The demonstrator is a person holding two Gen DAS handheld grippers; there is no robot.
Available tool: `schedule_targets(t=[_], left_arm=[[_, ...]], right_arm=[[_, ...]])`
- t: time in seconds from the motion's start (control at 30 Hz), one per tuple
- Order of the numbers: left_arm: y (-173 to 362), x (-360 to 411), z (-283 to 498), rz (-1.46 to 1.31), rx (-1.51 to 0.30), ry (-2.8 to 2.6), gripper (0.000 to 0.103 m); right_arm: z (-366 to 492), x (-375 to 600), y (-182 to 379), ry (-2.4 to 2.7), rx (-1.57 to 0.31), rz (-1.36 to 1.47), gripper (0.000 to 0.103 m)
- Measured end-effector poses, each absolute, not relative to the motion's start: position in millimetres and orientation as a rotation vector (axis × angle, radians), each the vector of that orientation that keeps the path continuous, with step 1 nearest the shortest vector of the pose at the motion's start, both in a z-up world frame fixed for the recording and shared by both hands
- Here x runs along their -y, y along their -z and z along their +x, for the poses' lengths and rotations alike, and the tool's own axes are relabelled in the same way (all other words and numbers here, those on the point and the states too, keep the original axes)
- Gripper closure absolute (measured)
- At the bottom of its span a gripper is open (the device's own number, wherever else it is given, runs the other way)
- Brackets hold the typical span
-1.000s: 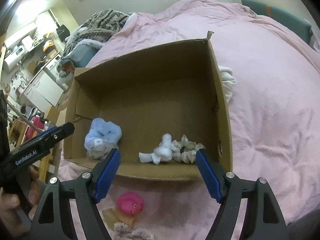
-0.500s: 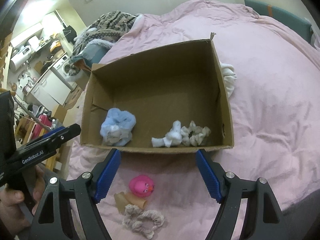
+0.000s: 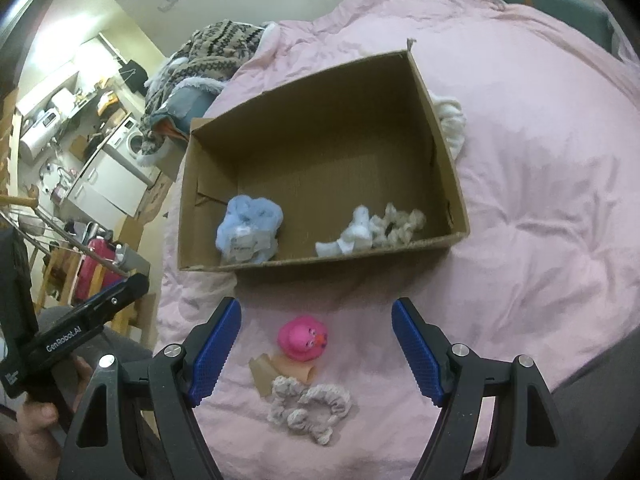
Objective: Organize soft objects
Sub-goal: 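Grasp the beige lace scrunchie with the right tool and lift it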
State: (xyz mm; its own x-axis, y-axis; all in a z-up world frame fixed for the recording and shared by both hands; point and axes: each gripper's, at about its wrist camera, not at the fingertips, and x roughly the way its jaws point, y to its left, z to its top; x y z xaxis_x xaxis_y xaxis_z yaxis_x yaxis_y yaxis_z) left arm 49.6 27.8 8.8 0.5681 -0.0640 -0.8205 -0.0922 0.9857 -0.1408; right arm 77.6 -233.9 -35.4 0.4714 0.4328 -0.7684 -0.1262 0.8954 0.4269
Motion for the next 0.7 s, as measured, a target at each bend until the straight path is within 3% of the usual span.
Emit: schedule_targets(t=[0.2, 0.5, 0.67, 0.7], left_arm=[[4, -35, 46, -0.242, -1.016, -0.057, 0.031], [21, -37, 56, -0.277, -1.078, -0.083, 0.031], [27, -37, 60, -0.294, -1.101, -0.078, 0.031], [28, -37, 60, -0.298, -1.104, -0.078, 0.031]], right_arm=[[82, 226, 54, -0.378, -1.122, 0.364, 0.021], [82, 178, 128, -0.397, -1.534, 0.167, 0.021], [78, 162, 137, -0.42, -1.572, 0.082, 0.021], [77, 160, 139, -0.419, -1.574, 0.061, 0.025]])
